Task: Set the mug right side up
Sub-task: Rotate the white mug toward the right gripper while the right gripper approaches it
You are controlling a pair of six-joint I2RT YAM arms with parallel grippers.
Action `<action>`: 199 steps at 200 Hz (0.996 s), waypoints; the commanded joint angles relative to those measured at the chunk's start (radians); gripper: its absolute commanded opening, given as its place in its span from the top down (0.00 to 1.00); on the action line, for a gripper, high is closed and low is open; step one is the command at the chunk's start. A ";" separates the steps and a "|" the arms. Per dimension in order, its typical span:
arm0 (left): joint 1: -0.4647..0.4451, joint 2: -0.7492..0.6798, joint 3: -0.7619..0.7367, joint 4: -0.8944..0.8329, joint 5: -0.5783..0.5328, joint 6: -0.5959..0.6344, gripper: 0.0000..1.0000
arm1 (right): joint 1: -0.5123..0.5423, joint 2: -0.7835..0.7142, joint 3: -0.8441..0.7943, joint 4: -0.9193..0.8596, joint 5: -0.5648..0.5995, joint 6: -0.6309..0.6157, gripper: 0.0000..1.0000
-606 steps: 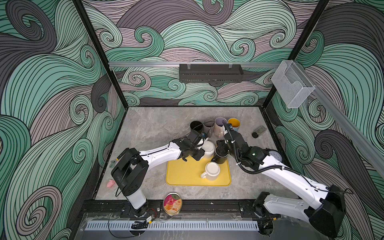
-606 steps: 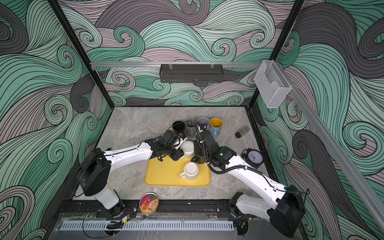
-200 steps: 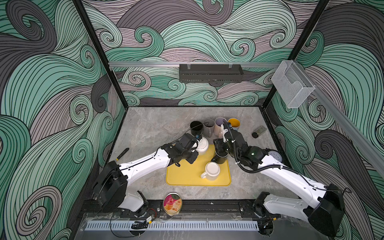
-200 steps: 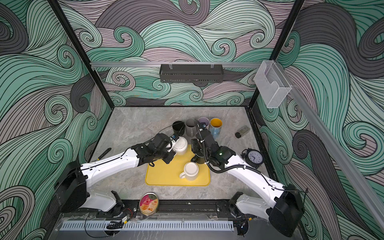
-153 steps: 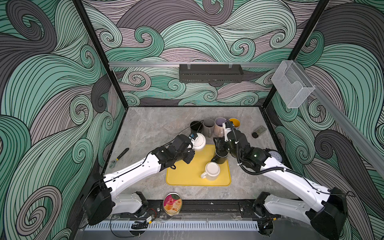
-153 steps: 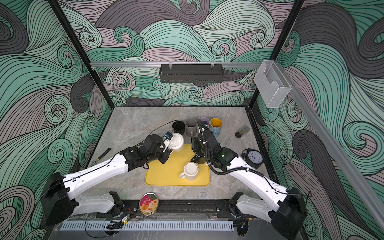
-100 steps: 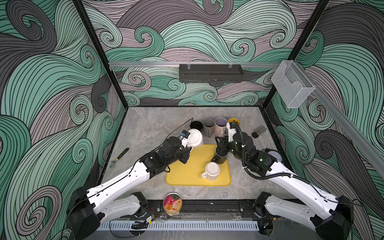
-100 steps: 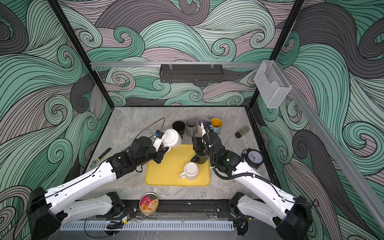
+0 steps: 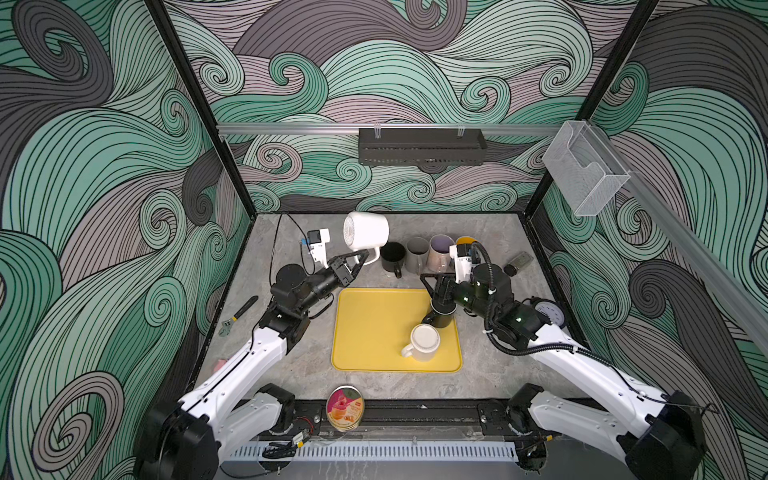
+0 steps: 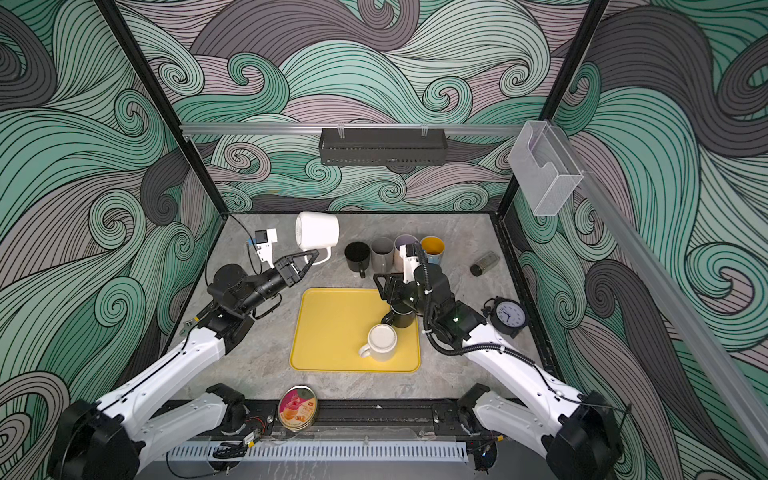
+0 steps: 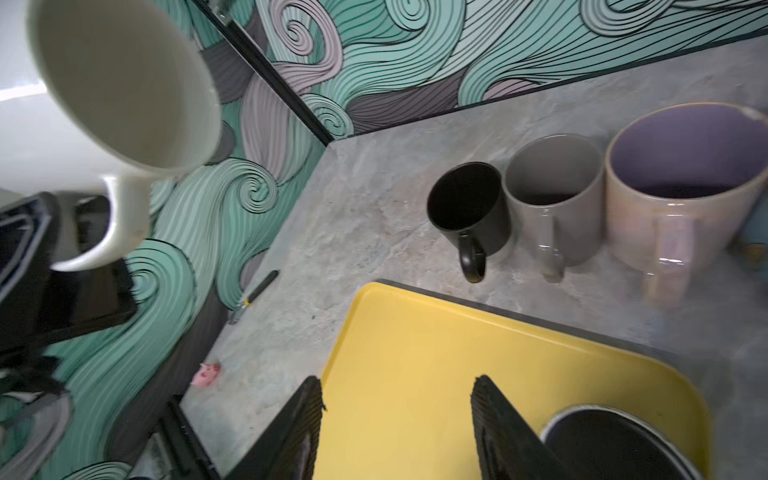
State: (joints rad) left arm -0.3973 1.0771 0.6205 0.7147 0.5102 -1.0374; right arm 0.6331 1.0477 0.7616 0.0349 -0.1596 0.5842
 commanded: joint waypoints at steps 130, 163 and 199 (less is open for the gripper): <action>-0.130 0.117 0.128 0.293 0.301 -0.055 1.00 | -0.037 0.113 0.100 0.465 -0.400 0.330 0.42; -0.142 0.106 0.132 0.265 0.304 -0.030 1.00 | -0.037 0.119 0.108 0.491 -0.402 0.347 0.48; -0.165 0.127 0.139 0.269 0.325 -0.038 1.00 | -0.037 0.125 0.104 0.574 -0.405 0.391 0.55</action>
State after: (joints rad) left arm -0.5259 1.2201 0.7033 0.9279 0.7662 -1.1179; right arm 0.6022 1.1656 0.8345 0.4824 -0.5865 0.9249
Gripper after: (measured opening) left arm 0.173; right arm 0.458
